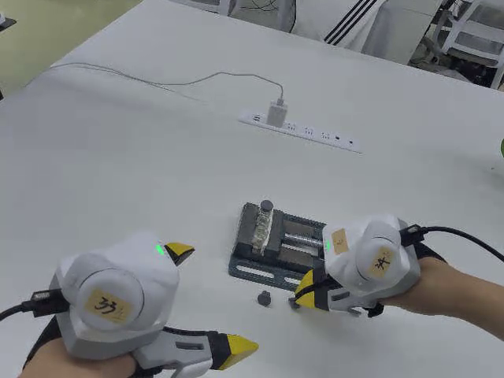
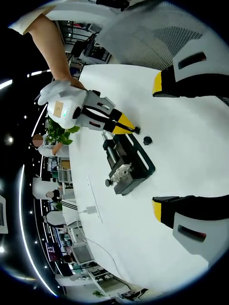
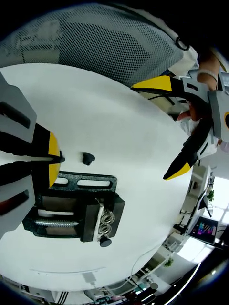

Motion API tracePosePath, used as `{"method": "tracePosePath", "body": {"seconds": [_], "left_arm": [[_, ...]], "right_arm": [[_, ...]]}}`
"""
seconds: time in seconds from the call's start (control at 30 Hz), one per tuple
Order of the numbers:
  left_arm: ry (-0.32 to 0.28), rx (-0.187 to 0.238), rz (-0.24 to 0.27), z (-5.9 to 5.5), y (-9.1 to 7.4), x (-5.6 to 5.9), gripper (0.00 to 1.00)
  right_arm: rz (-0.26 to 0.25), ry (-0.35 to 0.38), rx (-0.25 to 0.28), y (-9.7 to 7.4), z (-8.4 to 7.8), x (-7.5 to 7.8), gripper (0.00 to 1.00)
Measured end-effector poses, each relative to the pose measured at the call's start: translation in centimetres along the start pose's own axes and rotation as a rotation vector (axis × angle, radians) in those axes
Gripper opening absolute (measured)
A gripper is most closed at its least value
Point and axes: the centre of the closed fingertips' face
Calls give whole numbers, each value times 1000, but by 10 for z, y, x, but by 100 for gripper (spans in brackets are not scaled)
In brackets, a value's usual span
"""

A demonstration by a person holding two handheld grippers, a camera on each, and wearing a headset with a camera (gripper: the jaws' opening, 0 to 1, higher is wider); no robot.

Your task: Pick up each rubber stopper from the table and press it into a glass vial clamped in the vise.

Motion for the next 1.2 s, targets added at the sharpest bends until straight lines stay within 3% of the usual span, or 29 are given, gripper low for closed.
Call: {"method": "tracePosePath", "body": {"seconds": [0.3,0.57,0.8,1.03,1.2], "left_arm": [[-104,-9,18,-5,-7,-3,82],[-167,-13,15,-8,-13,-7,79],[-221,15,-10,5,-12,-7,73],[-281,57,-63,25,-9,-1,66],[-274,66,-114,36,-6,8,58]], "right_arm": [[-31,9,5,-2,-1,0,0],[-150,29,114,-28,14,5,0],[-264,27,223,-57,36,5,0],[-345,2,283,-80,60,1,0],[-391,-34,311,-95,72,-3,0]]}}
Point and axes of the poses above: the centre of the closed fingertips' face, and the gripper's own axes: y roughly forward along the fingers, x roughly to its right, z roughly out of its top, and after that the axes turned 12 degrees about z, right-handed
